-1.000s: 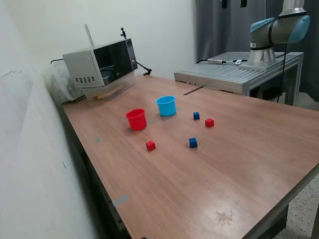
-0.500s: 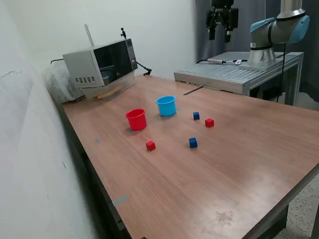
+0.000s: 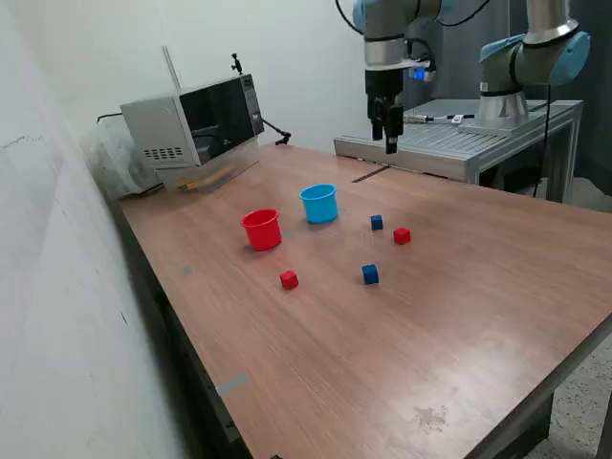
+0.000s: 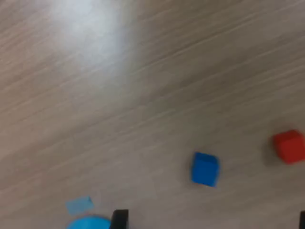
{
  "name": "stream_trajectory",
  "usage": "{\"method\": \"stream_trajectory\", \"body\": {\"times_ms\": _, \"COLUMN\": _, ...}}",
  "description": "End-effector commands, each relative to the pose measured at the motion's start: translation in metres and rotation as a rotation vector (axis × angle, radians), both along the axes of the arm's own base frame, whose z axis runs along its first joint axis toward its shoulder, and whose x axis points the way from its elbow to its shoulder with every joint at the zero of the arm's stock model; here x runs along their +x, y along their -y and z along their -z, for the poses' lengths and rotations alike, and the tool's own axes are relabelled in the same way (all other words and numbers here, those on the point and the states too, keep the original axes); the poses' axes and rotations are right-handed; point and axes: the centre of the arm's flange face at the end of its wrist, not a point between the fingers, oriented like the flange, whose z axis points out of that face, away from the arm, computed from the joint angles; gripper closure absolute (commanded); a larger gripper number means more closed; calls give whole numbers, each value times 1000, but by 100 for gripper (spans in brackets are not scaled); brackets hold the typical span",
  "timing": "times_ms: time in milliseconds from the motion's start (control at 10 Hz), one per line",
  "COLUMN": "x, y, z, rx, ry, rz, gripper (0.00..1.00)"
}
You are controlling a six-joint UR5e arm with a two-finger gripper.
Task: Place red objects in the red bin, and blue objects in the blue bin.
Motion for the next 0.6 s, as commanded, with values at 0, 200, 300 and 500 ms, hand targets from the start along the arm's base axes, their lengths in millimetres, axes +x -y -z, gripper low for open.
{"method": "stream_trajectory", "body": {"times_ms": 0, "x": -5, "y": -18, "z": 49, "rx": -2, "ry": 25, "rz": 34, "gripper": 0}}
{"method": "stream_trajectory", "body": {"times_ms": 200, "x": -3, "y": -12, "z": 54, "rx": -5, "ry": -11, "rz": 49, "gripper": 0}}
{"method": "stream_trajectory", "body": {"times_ms": 300, "x": -4, "y": -12, "z": 59, "rx": -7, "ry": -13, "rz": 72, "gripper": 0}}
{"method": "stream_trajectory", "body": {"times_ms": 500, "x": -8, "y": -11, "z": 72, "rx": -7, "ry": -10, "rz": 71, "gripper": 0}}
